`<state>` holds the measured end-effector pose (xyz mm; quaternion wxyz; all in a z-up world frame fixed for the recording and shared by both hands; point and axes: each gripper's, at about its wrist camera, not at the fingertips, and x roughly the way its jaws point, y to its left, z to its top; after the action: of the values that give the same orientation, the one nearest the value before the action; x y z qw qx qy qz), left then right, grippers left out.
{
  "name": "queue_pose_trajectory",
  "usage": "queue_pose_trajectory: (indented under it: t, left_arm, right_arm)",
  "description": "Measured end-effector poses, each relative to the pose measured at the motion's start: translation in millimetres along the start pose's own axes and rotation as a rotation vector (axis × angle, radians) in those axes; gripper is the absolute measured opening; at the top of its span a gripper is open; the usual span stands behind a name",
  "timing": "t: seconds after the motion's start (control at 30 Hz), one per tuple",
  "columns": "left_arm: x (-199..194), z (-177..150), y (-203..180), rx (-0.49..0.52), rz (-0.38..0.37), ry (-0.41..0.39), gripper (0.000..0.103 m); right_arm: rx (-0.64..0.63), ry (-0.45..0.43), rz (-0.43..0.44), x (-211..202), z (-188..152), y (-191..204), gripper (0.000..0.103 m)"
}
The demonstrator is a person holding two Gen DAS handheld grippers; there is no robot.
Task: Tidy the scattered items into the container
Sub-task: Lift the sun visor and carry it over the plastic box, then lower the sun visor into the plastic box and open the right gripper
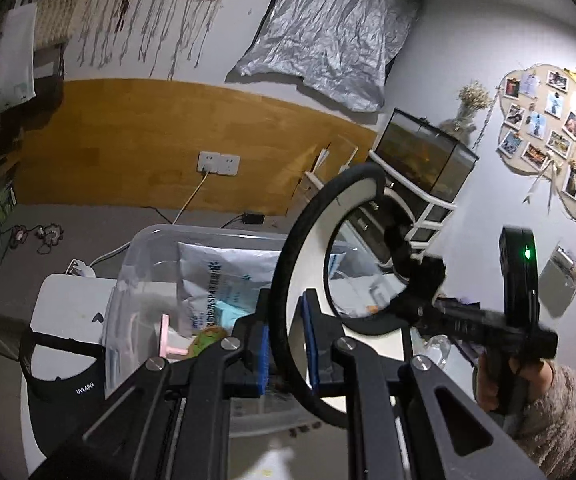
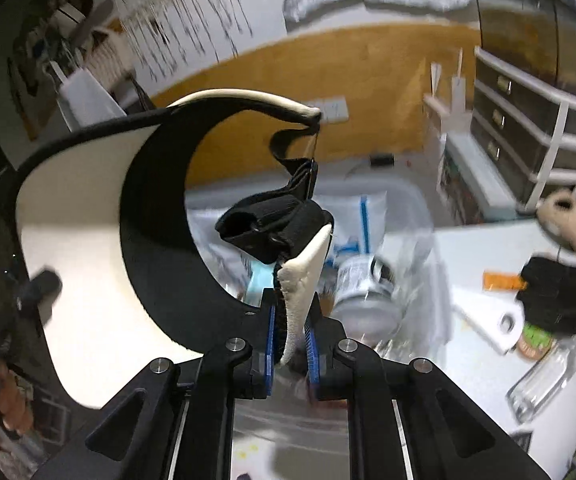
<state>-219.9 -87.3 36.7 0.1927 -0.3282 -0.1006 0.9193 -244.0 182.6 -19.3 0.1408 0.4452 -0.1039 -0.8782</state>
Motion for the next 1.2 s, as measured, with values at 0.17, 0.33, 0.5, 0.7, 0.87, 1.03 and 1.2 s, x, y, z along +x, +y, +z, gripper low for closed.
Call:
queue_pose_trajectory:
  t: [0.17,0.33,0.5,0.7,0.87,1.03,1.2]
  left_arm:
    - [39,3,9,0.039,-0.004,0.099,0.014]
    - [77,1,18,0.054,-0.027,0.214,0.014]
    - [103,-2,18,0.068,-0.042,0.284,0.016]
    - [129,-3,22,0.059,-0.054,0.343,0.017]
    - [150,1,23,0.06,-0.041,0.393,0.018]
    - [168,5,25,0.088,-0.012,0.449,0.02]
    - [189,6,24,0.16,0.048,0.512,0.025]
  right_arm:
    - [0.129,0.168,-0.021,35,-10,-14,0.014]
    - [0.282,0.308,-0.044,61,-14,-39,0.014]
    - [0.294,0.346,-0.105,69,-16,-44,0.014]
    - [0.327,0.326,-0.161,75,-8,-55,0.014]
    - [0.336,0.327,-0.204,88,1,-57,0.014]
    - [0.346,0.342,-0.225,99,4,-56,0.014]
    - [0.339,0.372,-0.25,109,4,-54,0.014]
